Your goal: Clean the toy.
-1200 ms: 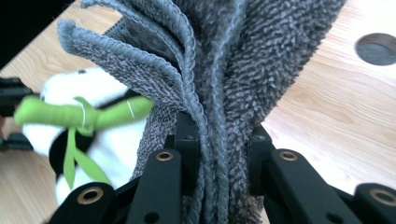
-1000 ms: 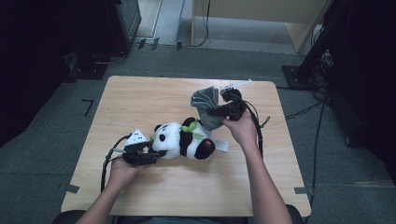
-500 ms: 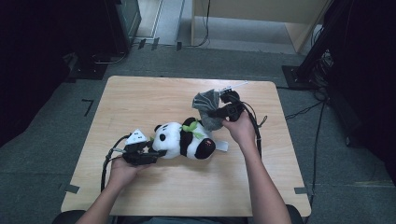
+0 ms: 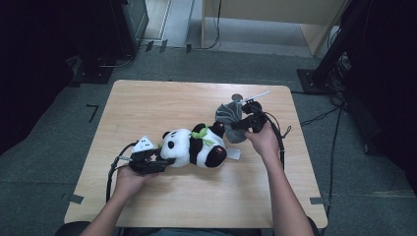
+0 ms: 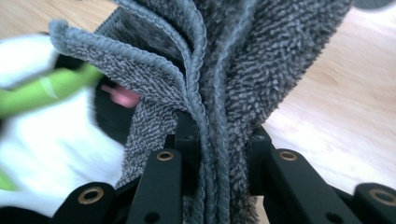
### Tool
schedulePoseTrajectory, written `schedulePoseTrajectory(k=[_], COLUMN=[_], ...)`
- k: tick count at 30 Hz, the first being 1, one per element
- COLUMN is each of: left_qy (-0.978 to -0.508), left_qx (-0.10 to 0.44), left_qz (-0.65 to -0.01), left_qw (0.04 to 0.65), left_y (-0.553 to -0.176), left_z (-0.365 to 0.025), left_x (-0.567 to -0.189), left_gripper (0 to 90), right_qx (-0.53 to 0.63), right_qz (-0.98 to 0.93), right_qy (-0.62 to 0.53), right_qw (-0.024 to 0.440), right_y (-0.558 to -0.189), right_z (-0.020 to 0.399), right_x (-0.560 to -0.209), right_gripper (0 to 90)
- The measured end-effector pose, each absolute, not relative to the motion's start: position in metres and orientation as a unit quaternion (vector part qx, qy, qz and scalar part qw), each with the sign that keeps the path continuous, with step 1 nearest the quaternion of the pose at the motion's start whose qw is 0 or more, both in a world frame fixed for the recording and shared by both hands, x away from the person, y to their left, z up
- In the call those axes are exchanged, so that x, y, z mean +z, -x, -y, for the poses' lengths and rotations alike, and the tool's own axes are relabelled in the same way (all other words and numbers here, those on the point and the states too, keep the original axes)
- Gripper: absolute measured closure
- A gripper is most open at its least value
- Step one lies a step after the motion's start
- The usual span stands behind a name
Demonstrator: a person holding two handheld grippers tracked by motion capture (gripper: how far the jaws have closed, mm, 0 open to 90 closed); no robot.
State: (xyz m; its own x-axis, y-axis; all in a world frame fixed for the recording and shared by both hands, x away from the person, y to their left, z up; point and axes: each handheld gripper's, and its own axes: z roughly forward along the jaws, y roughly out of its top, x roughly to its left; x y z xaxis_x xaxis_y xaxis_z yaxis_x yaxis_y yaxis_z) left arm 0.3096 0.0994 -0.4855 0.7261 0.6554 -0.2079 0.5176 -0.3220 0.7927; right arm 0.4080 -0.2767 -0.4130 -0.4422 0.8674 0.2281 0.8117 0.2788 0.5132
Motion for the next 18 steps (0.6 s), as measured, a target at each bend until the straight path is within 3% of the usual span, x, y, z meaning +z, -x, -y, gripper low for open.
schedulePoseTrajectory(k=[7,18], left_qy=[-0.809,-0.808], left_qx=[0.075,0.074], left_qz=[-0.363,-0.363], left_qw=[0.456,0.458], left_y=[-0.310,-0.310], left_z=[-0.099,-0.100], left_x=[-0.486,-0.486], left_gripper=[40.6,40.6], right_qx=[0.339,0.338], right_qz=[-0.779,-0.807], right_qy=[-0.524,-0.483], right_qw=[0.063,0.033], right_y=[-0.407,-0.422], right_z=[0.283,0.237], right_x=[-0.390,-0.386], right_gripper=[74.7,74.5])
